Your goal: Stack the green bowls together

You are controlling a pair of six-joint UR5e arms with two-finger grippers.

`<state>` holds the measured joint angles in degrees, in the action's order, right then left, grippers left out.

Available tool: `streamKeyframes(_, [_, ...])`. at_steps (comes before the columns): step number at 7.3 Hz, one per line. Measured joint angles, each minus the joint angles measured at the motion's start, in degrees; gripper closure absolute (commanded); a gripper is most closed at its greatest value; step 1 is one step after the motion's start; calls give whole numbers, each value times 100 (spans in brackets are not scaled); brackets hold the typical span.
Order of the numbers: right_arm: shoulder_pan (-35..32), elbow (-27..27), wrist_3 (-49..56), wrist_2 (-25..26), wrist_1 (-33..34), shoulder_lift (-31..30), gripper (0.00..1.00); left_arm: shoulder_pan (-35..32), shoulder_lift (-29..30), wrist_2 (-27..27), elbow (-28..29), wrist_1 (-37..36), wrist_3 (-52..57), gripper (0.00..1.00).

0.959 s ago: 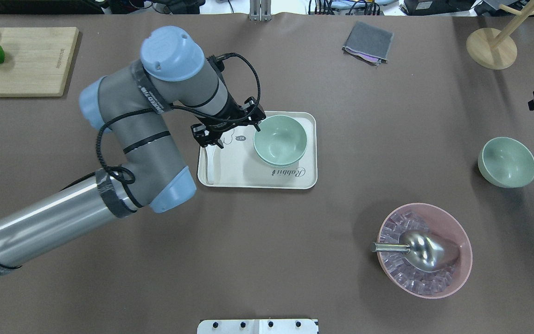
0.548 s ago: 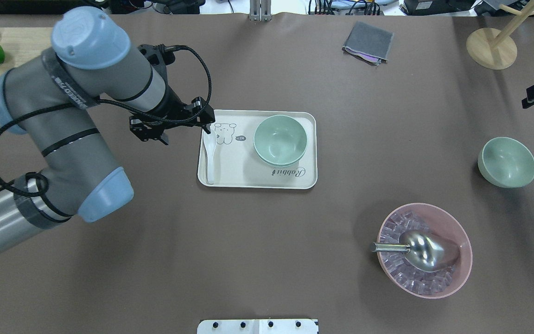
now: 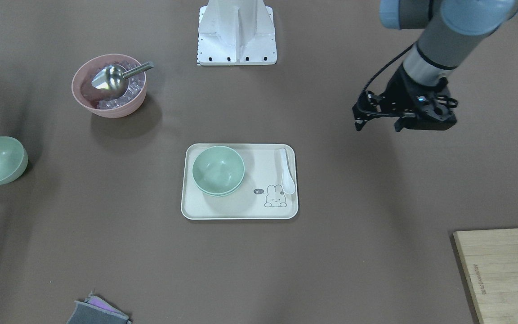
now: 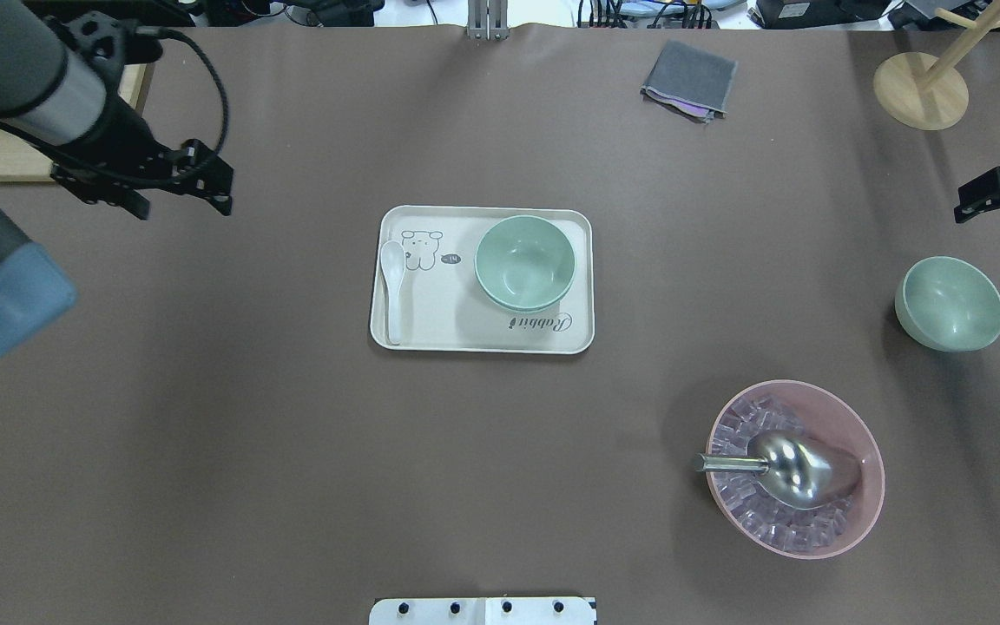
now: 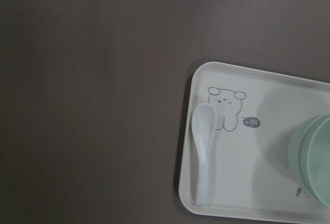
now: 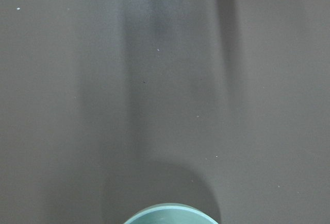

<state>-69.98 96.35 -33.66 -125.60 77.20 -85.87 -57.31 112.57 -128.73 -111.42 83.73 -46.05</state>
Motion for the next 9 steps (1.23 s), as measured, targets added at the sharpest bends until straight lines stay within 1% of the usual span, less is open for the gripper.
streamKeyframes(1, [38,-5,-1,16,-81,-99,4,-422,-337,-234,-13,-12,772,1])
streamKeyframes(2, [76,-42,-5,25,-331,-265,6,-731,-600,-365,-19,-16,1342,1])
streamKeyframes(3, [101,-110,-23,27,-642,-432,10,-914,-746,-460,-19,-16,1644,1])
streamKeyframes(4, [126,-174,-52,27,-837,-536,15,-995,-817,-524,-26,-15,1765,1])
streamKeyframes(6, [179,-276,-83,23,-1121,-678,19,-1104,-996,-570,-60,-6,1999,1])
streamKeyframes(7, [208,-453,-138,13,-1442,-725,21,-1216,-1145,-577,-50,-9,2344,1])
streamKeyframes(9, [325,-859,-438,8,-2158,-761,32,-1530,-1468,-582,-1,-17,3087,1])
